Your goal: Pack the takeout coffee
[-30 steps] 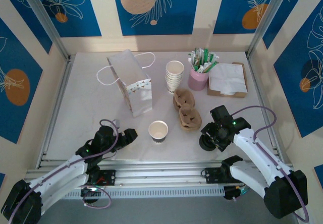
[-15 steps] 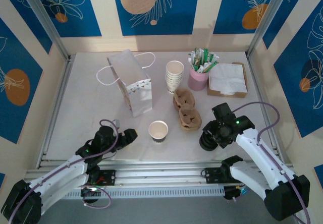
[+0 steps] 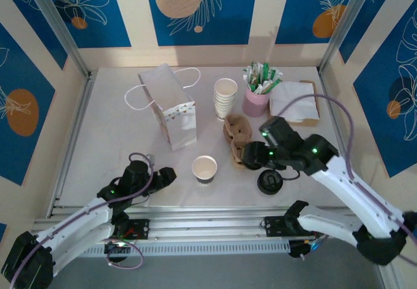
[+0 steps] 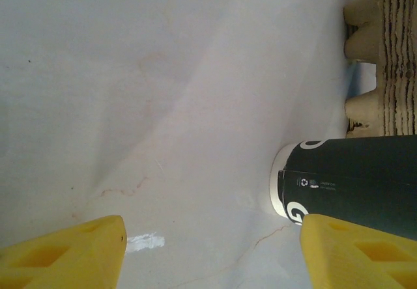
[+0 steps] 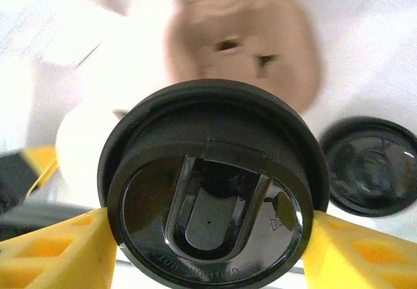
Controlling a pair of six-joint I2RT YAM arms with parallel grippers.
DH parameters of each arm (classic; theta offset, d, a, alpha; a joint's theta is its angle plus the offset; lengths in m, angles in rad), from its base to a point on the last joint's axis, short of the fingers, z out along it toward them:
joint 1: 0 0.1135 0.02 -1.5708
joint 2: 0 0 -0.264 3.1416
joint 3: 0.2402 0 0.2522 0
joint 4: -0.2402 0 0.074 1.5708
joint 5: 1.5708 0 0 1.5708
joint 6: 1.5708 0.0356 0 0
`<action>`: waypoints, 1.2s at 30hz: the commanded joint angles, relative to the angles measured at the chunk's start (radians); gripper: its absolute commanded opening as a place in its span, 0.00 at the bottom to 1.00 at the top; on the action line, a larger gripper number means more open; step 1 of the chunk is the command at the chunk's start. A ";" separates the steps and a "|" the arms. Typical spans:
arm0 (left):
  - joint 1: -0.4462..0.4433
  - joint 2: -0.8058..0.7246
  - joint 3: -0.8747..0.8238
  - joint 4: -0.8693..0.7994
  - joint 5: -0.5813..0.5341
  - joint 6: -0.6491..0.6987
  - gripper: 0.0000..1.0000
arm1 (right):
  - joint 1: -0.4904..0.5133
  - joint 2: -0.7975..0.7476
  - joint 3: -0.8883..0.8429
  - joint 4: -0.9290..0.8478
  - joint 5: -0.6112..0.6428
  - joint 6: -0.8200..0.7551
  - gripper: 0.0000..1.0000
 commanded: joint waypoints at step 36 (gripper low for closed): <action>-0.043 -0.017 0.068 -0.113 0.012 0.039 0.69 | 0.260 0.733 0.402 -0.051 -0.062 -0.177 0.70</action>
